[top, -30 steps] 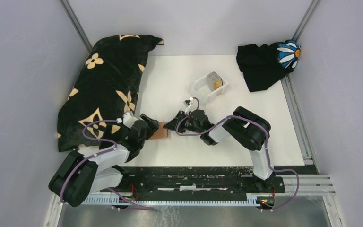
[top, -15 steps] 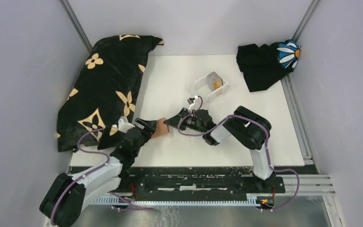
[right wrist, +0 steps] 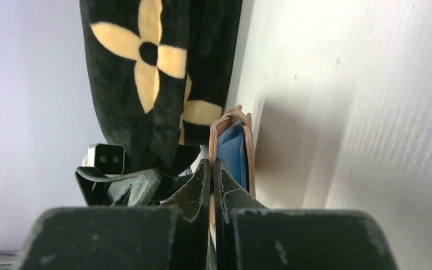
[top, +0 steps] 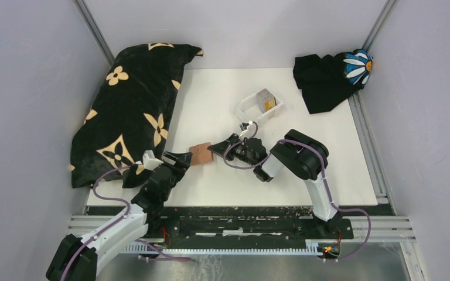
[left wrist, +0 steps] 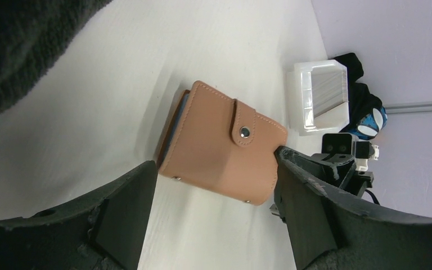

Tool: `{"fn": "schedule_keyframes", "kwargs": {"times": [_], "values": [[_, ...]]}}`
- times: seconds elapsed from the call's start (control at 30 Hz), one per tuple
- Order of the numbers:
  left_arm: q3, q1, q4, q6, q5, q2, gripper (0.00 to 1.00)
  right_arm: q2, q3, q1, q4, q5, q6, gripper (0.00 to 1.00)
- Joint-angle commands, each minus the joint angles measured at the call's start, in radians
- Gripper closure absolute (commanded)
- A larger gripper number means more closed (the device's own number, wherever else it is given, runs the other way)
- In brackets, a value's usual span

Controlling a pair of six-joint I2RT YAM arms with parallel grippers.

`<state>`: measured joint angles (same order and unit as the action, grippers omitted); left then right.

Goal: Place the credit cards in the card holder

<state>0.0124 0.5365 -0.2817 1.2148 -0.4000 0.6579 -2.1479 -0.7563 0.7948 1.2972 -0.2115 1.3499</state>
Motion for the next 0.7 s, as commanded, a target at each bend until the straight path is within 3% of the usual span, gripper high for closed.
{"fn": "schedule_keyframes", "kwargs": {"times": [0.0, 0.33, 0.67], "values": [[-0.017, 0.002, 0.032, 0.046, -0.039, -0.015, 0.14, 0.015, 0.002, -0.012, 0.142, 0.012, 0.039, 0.99], [-0.036, 0.011, -0.066, 0.072, -0.031, 0.034, 0.14, 0.039, -0.004, -0.023, 0.143, 0.038, 0.069, 0.99], [-0.005, 0.025, -0.212, 0.101, -0.044, 0.182, 0.18, 0.073, -0.024, -0.022, 0.143, 0.061, 0.135, 0.99]]}}
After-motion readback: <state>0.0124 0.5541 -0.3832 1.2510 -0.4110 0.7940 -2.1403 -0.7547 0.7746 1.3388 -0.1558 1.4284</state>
